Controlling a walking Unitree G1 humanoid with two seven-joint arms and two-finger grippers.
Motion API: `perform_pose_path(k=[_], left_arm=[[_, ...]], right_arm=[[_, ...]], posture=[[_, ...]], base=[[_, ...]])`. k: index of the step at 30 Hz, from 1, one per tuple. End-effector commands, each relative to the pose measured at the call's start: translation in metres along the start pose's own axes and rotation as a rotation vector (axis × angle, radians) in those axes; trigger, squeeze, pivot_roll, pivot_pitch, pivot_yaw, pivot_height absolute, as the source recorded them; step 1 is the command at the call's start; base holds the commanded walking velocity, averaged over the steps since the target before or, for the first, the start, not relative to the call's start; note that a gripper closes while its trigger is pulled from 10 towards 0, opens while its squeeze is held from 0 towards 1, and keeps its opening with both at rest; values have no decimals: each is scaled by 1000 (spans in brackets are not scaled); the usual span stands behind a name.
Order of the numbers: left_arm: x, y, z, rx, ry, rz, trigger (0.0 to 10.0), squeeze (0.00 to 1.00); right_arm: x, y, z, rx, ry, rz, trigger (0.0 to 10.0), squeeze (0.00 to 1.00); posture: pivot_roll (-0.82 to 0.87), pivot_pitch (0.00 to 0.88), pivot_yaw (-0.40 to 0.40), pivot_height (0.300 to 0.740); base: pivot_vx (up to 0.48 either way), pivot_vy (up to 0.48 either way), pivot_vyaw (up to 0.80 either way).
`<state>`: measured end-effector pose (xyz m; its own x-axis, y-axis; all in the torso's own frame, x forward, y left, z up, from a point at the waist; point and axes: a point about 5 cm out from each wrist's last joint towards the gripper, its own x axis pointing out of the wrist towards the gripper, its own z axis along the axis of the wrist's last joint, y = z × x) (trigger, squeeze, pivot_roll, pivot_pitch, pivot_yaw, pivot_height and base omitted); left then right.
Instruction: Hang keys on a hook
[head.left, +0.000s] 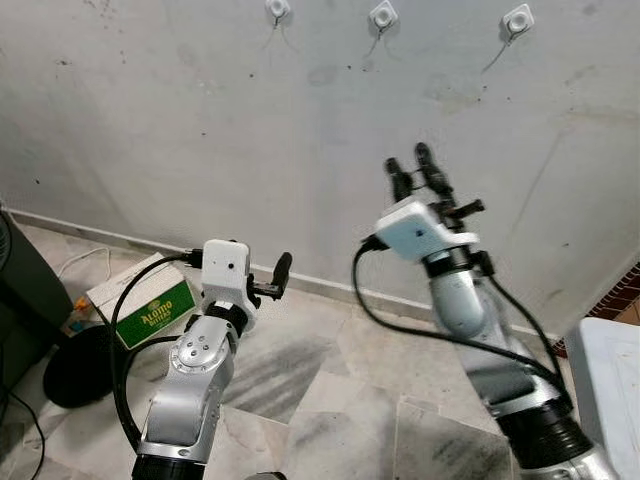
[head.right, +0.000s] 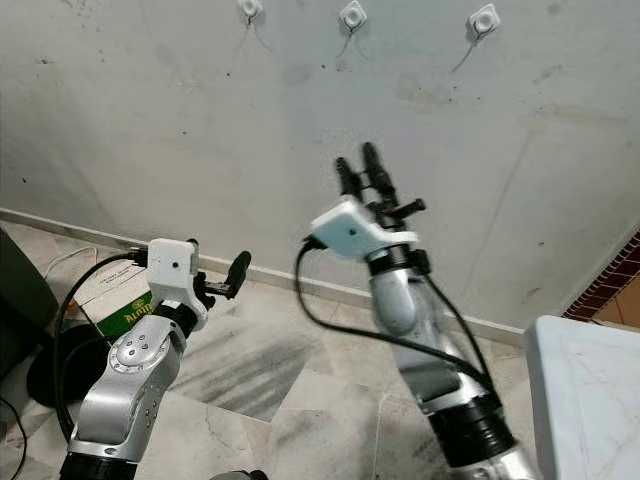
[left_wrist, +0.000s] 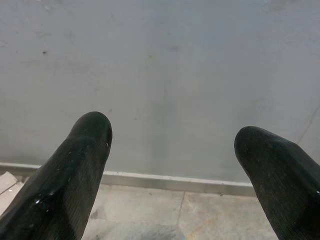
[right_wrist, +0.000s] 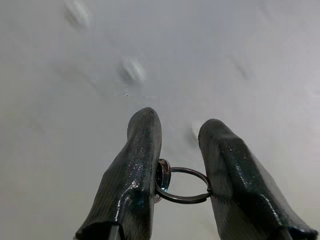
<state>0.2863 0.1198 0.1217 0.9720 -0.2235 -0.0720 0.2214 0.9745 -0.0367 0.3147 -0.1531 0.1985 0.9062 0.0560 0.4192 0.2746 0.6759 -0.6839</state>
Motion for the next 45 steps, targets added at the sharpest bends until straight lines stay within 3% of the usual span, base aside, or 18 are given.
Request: perform_pose_path(k=[1,3,6,10,15,27,39,42,45], left_arm=[[-2,1,-4,-5,14,-1,10000,0],[0,-2,-6,-12,26,-20,10000,0],[2,-7,-7,-49,47,-74,10000,0],[4,-12,-7,-56,58,-135,10000,0],[5,-11,-7,-60,64,-109,10000,0],[-2,-11,-12,-74,81,-102,10000,0],[2,-14,-12,-60,91,-122,10000,0],[2,-22,-18,-62,137,-195,10000,0],[3,-29,-19,-84,153,-265,10000,0]], right_arm=[[-4,-14,-20,-7,114,-63,10000,0],[-18,-32,-52,19,304,-132,10000,0],[-26,-34,-60,61,359,-129,10000,0],[-31,-18,-52,193,342,-52,10000,0],[-28,0,-40,255,334,1,10000,0],[-23,7,-30,338,320,61,10000,0],[-24,13,-23,426,312,128,10000,0],[-20,20,-5,570,270,209,10000,0],[-18,24,7,626,224,261,10000,0]], posture=[[4,38,45,740],[-19,41,51,740],[-37,41,58,740],[-42,41,60,740],[-32,40,51,740],[-24,53,39,740],[-30,61,40,740],[-28,59,38,740],[-30,56,36,740]], base=[[0,0,0],[0,0,0],[0,0,0],[0,0,0],[0,0,-613],[0,0,-783],[0,0,-791],[0,0,-800],[0,0,-800]])
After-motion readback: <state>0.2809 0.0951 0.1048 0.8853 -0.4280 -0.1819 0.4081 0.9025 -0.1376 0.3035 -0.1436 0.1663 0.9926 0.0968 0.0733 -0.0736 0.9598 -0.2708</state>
